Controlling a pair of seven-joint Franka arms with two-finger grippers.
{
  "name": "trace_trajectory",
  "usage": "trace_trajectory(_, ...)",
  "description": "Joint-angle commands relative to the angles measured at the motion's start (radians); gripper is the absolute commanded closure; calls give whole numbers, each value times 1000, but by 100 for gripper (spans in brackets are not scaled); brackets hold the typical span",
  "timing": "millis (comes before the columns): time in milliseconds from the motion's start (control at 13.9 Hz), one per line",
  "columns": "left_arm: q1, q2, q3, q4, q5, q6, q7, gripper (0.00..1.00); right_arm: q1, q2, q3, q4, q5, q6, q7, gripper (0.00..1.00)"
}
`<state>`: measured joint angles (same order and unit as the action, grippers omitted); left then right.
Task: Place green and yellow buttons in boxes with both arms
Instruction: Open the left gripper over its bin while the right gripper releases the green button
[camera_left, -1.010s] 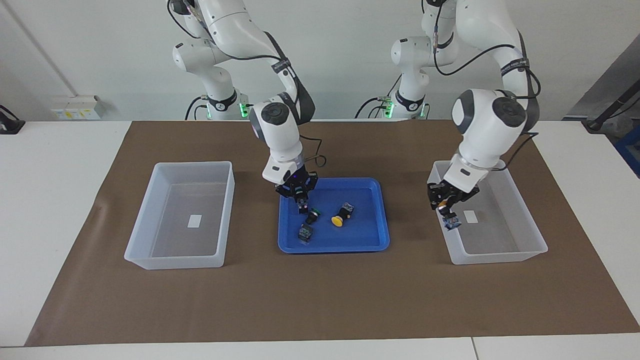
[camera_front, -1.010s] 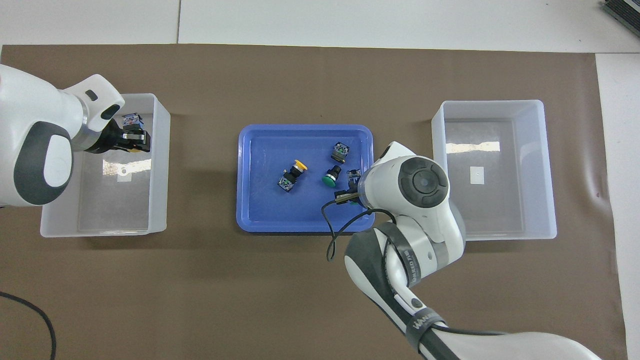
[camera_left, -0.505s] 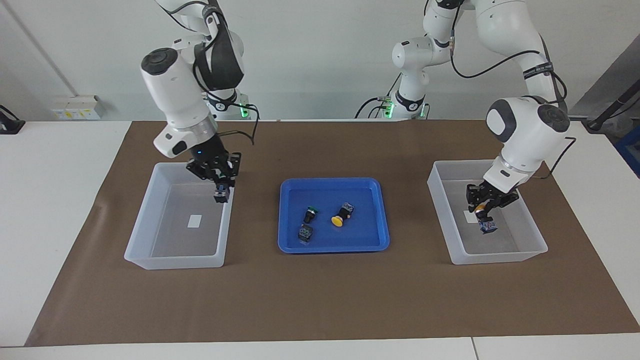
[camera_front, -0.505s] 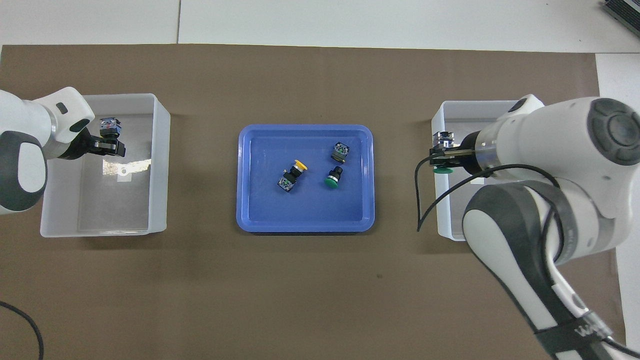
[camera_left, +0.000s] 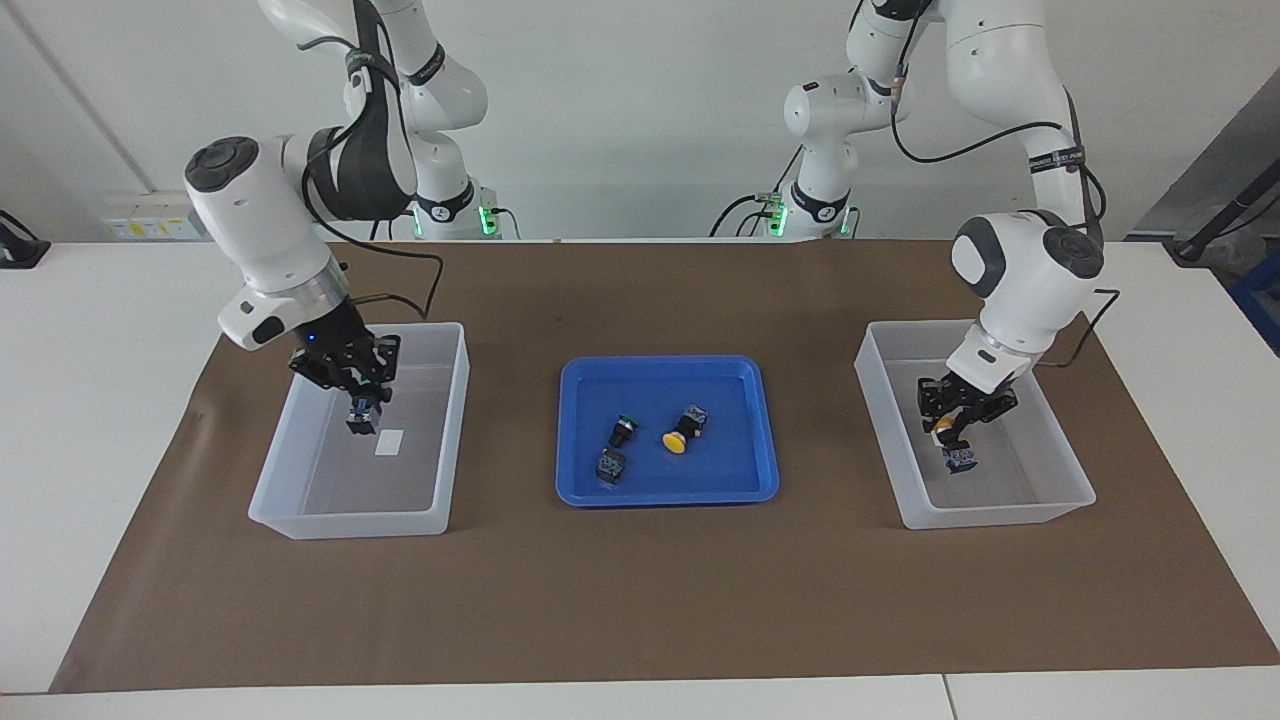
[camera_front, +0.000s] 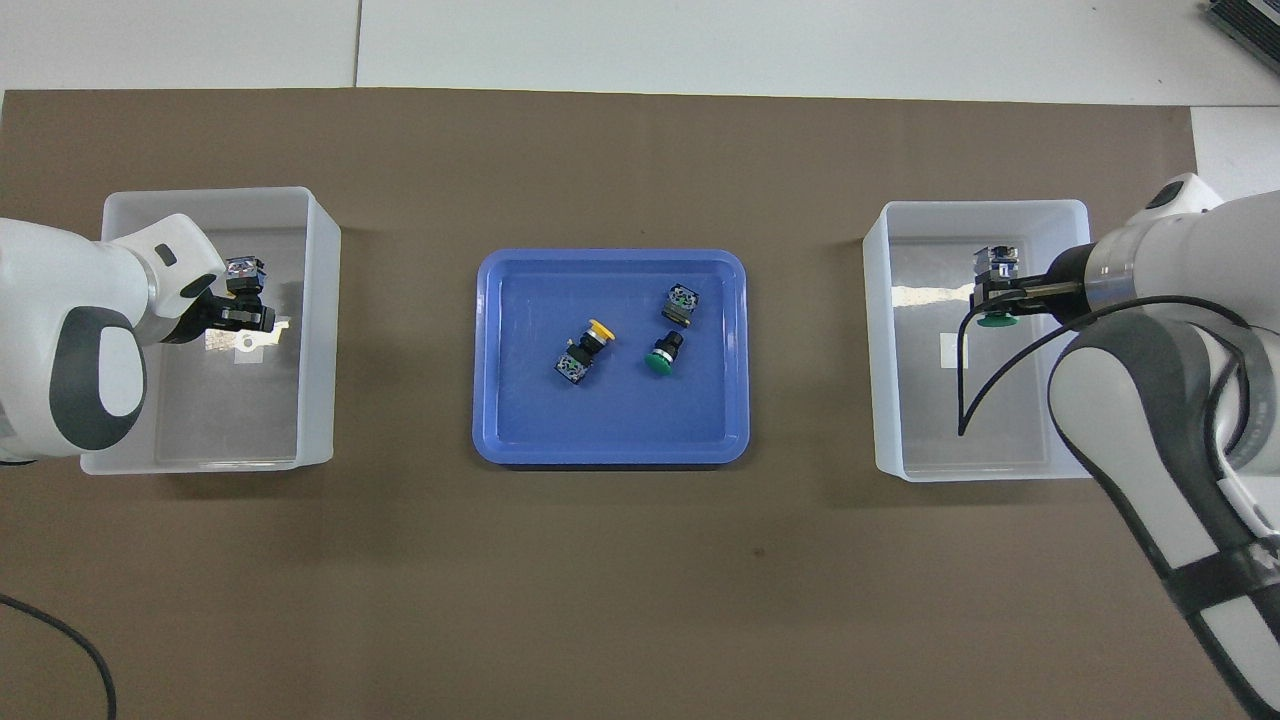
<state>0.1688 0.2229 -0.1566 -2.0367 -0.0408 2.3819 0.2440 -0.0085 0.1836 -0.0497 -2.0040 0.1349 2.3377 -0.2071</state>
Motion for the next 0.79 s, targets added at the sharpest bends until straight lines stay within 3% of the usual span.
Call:
trace_trajectory(0,11,3,-4,18,-10,7,21,22,-39,22,16,-44,-1,72,-60,99)
trace_trajectory(144,12,4,-4,45,-7,-24,21,19,-47,20,16,-70,-1,86,-81,76)
trace_trajectory(216,11,4,-4,76,-7,-59,18,19,-47,19,16,-75,-1,86,-81,51)
trace_trajectory(289,5,6,-4,132,-8,-131,6,19,-47,19,16,-76,-1,86,-81,17)
trace_trajectory(361,-6,18,-4,191,-11,-203,-3,20,-47,19,16,-72,-1,80,-83,0)
trace_trajectory(505,-32,29,-12,278,-11,-300,-95,20,-35,1,18,-56,-1,66,-77,0)
trace_trajectory(722,-144,29,-11,282,-11,-282,-283,20,25,-24,25,29,-1,0,22,0)
